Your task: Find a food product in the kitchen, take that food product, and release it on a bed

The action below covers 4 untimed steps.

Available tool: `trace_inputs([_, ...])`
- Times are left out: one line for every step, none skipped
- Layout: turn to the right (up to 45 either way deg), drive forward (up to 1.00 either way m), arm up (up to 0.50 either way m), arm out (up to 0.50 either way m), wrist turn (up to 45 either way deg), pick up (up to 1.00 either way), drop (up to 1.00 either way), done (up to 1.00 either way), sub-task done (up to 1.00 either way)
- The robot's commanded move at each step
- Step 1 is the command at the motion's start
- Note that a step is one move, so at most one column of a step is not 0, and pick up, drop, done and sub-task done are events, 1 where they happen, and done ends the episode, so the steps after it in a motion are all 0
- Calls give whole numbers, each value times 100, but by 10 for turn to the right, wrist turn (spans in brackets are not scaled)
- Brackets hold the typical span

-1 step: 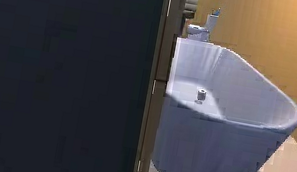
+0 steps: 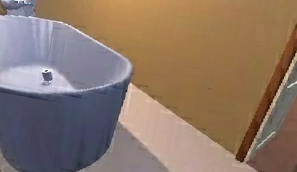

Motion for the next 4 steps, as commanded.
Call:
trace_inputs([450,0,0,0,0,0,0,0,0])
trace_inputs([0,100,0,0,0,0,0,0,0])
trace_inputs([0,100,0,0,0,0,0,0,0])
trace_inputs([0,100,0,0,0,0,0,0,0])
